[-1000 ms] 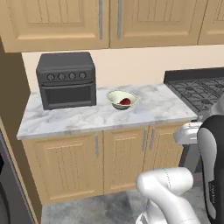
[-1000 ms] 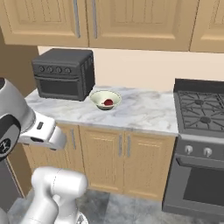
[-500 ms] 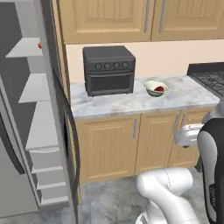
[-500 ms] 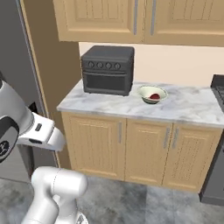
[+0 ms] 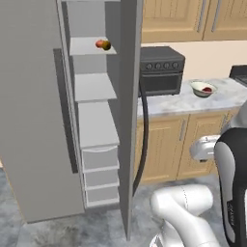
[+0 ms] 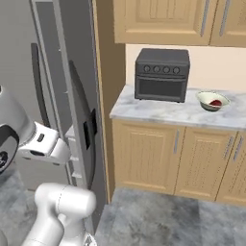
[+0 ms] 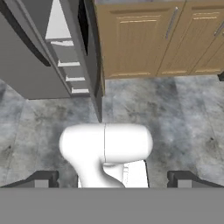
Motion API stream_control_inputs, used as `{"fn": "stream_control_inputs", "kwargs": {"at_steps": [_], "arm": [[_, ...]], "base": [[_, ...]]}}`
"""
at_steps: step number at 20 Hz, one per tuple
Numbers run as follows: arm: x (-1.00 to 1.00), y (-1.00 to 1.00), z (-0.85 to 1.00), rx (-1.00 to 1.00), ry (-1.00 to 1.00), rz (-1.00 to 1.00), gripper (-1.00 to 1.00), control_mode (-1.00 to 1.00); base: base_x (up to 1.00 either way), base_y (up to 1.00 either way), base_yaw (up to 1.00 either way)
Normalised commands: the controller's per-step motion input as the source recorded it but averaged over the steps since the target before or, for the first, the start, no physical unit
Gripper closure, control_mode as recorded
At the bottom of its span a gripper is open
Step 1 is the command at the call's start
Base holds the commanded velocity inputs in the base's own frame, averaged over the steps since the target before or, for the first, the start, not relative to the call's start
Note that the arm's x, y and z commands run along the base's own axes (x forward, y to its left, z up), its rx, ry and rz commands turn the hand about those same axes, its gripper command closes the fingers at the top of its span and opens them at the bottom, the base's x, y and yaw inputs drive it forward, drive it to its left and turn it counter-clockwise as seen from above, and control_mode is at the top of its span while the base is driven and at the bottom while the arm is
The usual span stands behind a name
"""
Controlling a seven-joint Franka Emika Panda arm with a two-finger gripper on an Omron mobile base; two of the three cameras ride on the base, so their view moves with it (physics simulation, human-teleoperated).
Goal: Take the squash, pear, and lemon from the freezer and place them in the bowl on the counter.
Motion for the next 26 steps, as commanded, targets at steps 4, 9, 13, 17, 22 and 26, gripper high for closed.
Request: {"fn": "stream_control_inputs", "kwargs": {"at_steps": [4,9,13,17,22,26], "arm": [[0.0,0.0,0.0,0.0,0.0,0.0,-1.0,1.0],[0.0,0.0,0.0,0.0,0.0,0.0,-1.0,1.0],[0.0,0.0,0.0,0.0,0.0,0.0,-1.0,1.0],[0.0,0.0,0.0,0.0,0.0,0.0,-1.0,1.0],[0.0,0.0,0.0,0.0,0.0,0.0,-1.0,1.0],[0.0,0.0,0.0,0.0,0.0,0.0,-1.0,1.0]], "base": [[-0.39,0.39,0.0],[0.04,0.71,0.0],[0.28,0.79,0.0],[0.42,0.45,0.0],[0.48,0.18,0.0],[0.5,0.0,0.0]]}}
